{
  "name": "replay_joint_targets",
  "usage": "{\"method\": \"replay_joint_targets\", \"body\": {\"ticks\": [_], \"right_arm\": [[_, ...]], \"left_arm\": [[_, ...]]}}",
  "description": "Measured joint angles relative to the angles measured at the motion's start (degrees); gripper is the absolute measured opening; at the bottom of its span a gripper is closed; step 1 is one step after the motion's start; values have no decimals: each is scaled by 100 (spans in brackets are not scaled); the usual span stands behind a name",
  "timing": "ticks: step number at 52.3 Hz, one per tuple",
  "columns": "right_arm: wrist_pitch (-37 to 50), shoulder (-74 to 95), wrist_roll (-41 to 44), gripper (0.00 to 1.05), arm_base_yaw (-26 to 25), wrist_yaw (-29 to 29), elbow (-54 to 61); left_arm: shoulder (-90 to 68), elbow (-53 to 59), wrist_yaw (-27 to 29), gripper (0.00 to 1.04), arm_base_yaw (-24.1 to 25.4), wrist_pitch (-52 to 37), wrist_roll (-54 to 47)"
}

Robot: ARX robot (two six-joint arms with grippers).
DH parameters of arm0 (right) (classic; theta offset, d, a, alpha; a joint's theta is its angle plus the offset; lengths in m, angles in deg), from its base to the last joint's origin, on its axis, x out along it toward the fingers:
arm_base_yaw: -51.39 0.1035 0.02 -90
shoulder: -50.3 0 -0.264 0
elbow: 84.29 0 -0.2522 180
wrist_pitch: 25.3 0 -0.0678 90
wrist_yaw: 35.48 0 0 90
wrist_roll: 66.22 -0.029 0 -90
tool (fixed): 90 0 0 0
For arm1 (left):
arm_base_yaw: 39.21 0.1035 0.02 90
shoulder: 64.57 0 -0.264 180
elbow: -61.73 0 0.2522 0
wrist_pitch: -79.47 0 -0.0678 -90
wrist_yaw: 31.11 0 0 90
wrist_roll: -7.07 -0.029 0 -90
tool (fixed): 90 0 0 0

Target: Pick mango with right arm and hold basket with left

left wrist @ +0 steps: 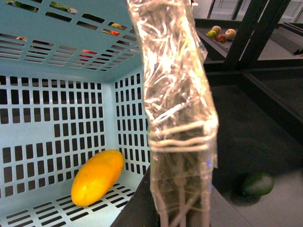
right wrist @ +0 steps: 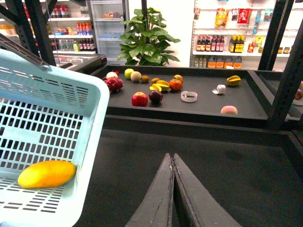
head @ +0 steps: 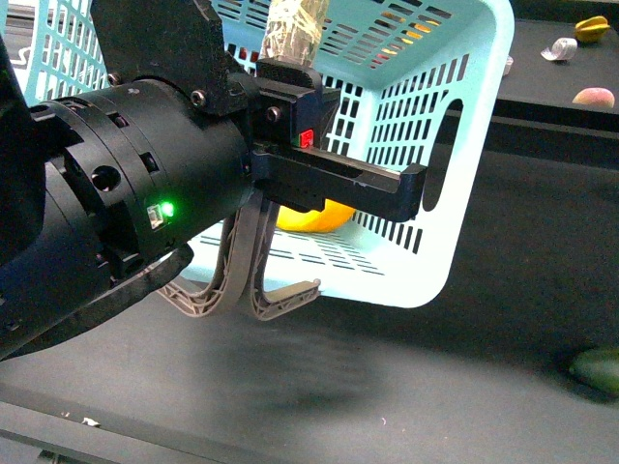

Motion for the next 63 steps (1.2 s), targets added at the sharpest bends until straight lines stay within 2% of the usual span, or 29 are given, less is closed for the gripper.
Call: {"method": "replay_joint_targets", "body": {"ticks": [35, 40, 45, 52, 58, 61, 63], "right_arm": [[0, 0, 0, 2, 0, 0, 0], [0, 0, 9, 14, 0, 0, 0], [0, 0, 9, 32, 0, 0, 0], [0, 0, 9, 51, 0, 0, 0], [0, 0, 9, 76, 0, 0, 0], [0, 0, 7, 85, 0, -2, 0], [0, 0, 7, 90, 0, 2, 0]], "left_arm": [[0, 0, -2, 6, 0, 0, 0], [0, 0, -2, 6, 0, 0, 0], [0, 0, -2, 6, 0, 0, 0], [0, 0, -2, 6, 0, 0, 0], [0, 0, 11, 6, 0, 2, 7], [138, -190, 1040, 6, -179, 763, 269], [249, -531, 2157, 6, -278, 1659, 898]]}}
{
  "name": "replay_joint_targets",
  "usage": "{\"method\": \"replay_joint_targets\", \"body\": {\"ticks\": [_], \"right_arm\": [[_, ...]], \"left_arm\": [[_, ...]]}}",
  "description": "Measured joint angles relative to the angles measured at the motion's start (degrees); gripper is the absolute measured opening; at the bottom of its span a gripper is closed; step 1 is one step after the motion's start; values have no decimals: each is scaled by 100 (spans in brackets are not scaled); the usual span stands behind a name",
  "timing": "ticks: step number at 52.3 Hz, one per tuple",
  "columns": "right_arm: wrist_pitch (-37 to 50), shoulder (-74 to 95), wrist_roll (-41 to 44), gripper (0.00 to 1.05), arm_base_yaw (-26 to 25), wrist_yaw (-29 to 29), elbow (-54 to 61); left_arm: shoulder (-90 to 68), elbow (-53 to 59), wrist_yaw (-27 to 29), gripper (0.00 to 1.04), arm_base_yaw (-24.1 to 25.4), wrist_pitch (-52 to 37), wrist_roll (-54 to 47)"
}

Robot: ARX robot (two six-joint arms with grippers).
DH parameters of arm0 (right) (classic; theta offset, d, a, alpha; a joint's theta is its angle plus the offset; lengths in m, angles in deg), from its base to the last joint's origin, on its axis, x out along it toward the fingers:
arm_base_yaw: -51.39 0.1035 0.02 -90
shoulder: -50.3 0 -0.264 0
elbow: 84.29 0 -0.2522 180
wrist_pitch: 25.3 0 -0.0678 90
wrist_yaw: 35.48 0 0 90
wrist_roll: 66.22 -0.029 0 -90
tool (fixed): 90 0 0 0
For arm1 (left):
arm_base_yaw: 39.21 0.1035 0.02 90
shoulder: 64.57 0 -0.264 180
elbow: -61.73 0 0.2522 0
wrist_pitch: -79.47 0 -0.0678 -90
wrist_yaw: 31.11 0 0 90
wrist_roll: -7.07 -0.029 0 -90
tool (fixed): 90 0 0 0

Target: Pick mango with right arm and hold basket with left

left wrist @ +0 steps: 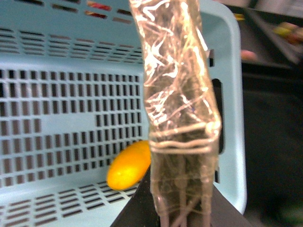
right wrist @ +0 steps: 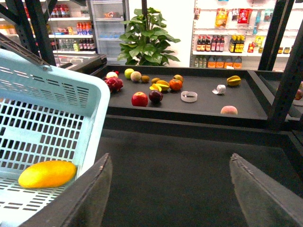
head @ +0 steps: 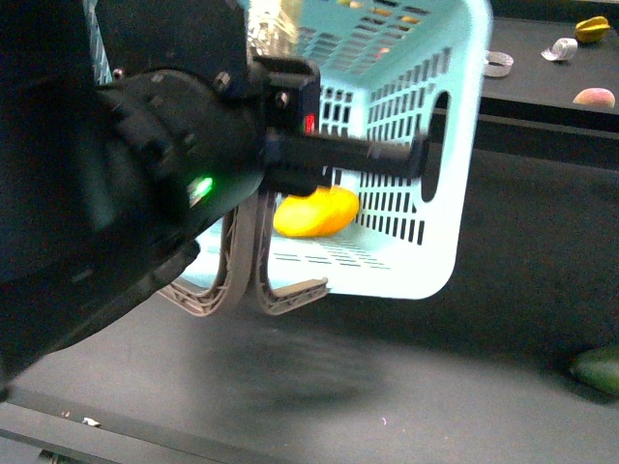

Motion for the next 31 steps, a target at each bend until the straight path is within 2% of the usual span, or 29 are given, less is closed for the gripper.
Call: {"method": "replay_joint_targets", "body": {"ticks": [1, 2, 5, 8, 13, 19, 25, 31], "right_arm": [[0, 0, 2, 94, 0, 2, 0], [0, 0, 2, 98, -2, 26, 0], [0, -2, -2, 96, -2, 0, 0], [0, -2, -2, 96, -2, -2, 0], [0, -2, 0, 96, -2, -2, 0], [0, -2, 0, 96, -2, 17, 0], [0, -2, 0, 96, -2, 0, 0], [0, -2, 0, 96, -2, 2, 0]], "left_arm": [[24, -74, 229, 6, -13, 201, 195], [68, -232, 833, 6, -20, 713, 789], [22, -299, 1873, 6, 94, 1305, 1930], [-131, -319, 2175, 6, 382, 1327, 2518], [-407, -393, 1996, 6, 940, 986, 2675], [-717, -780, 1325, 5, 1419, 1095, 2942], [-1016, -1272, 1012, 5, 1521, 1290, 3654], [-1233, -1803, 999, 5, 1425, 1495, 4253]]}}
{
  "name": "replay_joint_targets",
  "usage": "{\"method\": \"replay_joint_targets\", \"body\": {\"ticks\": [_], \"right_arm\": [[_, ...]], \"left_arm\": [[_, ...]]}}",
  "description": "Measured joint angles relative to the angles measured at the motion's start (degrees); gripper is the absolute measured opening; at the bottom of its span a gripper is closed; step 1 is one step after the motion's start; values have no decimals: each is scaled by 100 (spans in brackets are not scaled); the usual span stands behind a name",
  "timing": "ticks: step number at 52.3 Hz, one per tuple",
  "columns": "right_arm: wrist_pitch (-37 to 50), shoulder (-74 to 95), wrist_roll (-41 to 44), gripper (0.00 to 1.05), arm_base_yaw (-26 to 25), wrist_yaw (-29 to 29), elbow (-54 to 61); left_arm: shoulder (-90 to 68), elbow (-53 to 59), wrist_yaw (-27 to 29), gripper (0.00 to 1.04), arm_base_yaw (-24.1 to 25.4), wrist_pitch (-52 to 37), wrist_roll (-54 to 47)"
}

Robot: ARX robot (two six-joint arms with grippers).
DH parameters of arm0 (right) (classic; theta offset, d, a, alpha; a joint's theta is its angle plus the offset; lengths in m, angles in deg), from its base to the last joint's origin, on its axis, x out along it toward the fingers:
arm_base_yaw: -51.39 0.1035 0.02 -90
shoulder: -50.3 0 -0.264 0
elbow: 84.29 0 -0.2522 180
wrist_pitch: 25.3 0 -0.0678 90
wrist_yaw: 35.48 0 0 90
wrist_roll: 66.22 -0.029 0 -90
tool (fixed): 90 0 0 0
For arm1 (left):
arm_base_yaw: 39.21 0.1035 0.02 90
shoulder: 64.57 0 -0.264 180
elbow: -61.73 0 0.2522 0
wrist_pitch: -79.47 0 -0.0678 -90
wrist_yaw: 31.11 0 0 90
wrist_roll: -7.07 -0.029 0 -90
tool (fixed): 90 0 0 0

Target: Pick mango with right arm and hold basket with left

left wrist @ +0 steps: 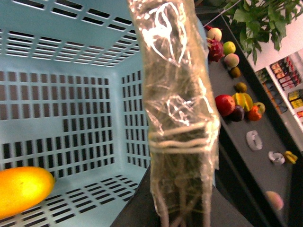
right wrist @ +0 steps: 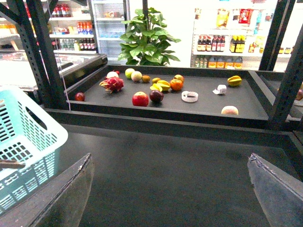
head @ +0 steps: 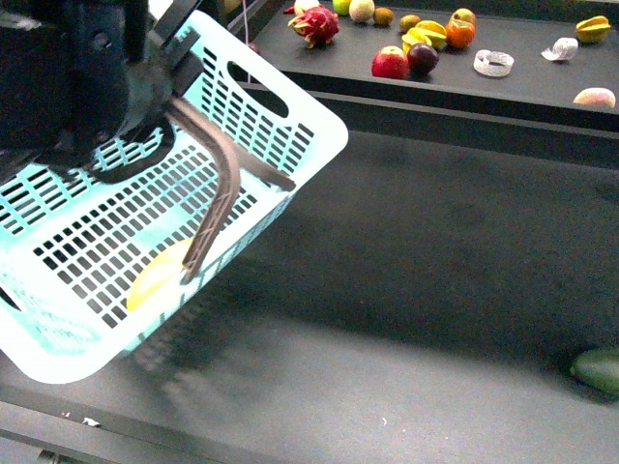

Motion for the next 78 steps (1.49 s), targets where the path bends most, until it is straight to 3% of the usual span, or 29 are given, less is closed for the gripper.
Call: {"method": "replay_joint_targets", "body": {"ticks": [8, 29, 43, 49, 57, 69, 78], "right_arm": [[0, 0, 0, 96, 0, -2, 0], [0, 0, 0, 96, 0, 0, 0], [0, 0, 0, 96, 0, 0, 0], [0, 0, 0, 96, 0, 0, 0], [0, 0, 0, 96, 0, 0, 0], [0, 0, 0, 96, 0, 0, 0], [0, 0, 0, 96, 0, 0, 0]], "left_arm": [[-662, -1145, 326, 5, -48, 601, 997], [-1917, -3088, 319, 5, 0, 2205, 3136], [-2306, -3451, 258, 6, 72, 2632, 3567], [-2367, -3530, 101, 30, 90, 2774, 3550], [-2315, -3405, 101, 54, 129, 2686, 3298], [-1482, -2487, 177, 98, 188, 2240, 2444], [-463, -1364, 487, 97, 133, 1784, 1941]]}}
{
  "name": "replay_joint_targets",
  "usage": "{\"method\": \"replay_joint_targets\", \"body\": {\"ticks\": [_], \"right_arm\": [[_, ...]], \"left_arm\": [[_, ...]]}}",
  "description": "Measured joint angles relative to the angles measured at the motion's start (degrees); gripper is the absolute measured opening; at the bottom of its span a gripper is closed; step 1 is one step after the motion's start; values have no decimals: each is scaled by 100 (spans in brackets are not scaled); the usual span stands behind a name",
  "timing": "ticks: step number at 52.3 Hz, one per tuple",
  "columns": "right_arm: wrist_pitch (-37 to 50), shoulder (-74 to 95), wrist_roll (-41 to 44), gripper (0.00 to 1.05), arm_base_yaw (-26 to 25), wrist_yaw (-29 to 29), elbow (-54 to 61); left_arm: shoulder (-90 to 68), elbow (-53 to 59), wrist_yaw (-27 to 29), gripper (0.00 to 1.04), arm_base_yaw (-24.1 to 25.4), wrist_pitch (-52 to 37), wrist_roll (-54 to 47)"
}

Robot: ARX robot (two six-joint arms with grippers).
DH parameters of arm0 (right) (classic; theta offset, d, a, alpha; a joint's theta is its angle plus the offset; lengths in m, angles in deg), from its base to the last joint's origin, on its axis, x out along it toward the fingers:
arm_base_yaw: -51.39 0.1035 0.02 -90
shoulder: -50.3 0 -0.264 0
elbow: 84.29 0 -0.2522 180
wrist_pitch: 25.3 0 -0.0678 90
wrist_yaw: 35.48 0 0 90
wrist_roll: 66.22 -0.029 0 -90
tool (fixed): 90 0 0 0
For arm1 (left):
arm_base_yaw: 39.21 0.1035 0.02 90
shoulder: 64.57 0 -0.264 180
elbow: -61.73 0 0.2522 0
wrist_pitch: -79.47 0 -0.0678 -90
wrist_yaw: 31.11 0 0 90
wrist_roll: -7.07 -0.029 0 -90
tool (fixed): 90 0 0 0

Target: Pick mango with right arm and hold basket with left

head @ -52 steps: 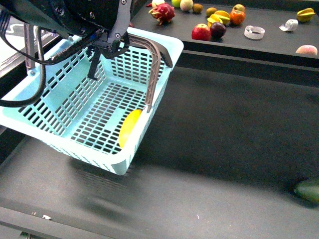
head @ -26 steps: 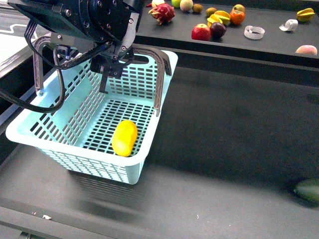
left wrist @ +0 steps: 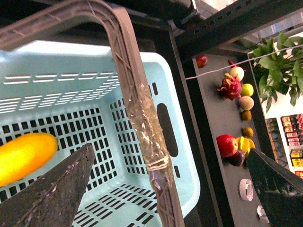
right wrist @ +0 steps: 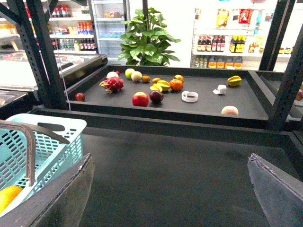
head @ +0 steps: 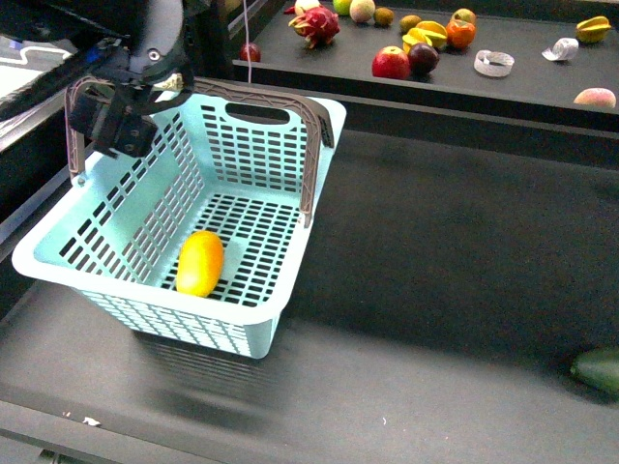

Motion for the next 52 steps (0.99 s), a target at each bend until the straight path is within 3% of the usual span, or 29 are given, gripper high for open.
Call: {"method": "replay_joint_targets", "body": {"ticks": [9, 22, 35, 45, 47, 52], "right_arm": [[0, 0, 0, 96, 0, 0, 0], [0, 0, 0, 96, 0, 0, 0], [0, 0, 0, 96, 0, 0, 0], [0, 0, 0, 96, 0, 0, 0], [0, 0, 0, 96, 0, 0, 0], [0, 0, 0, 96, 0, -2, 0]], "left_arm": [[1172, 1375, 557, 97, -151, -275, 15], [2929, 2863, 1497, 97, -603, 424, 501], [3882, 3357, 2000, 97, -839, 1829, 1342], [3899, 3357, 2002, 97, -859, 1893, 1467], [3875, 3475, 1707, 94, -800, 1539, 1086], [3943, 4710, -503, 76, -376, -1676, -1325]]}}
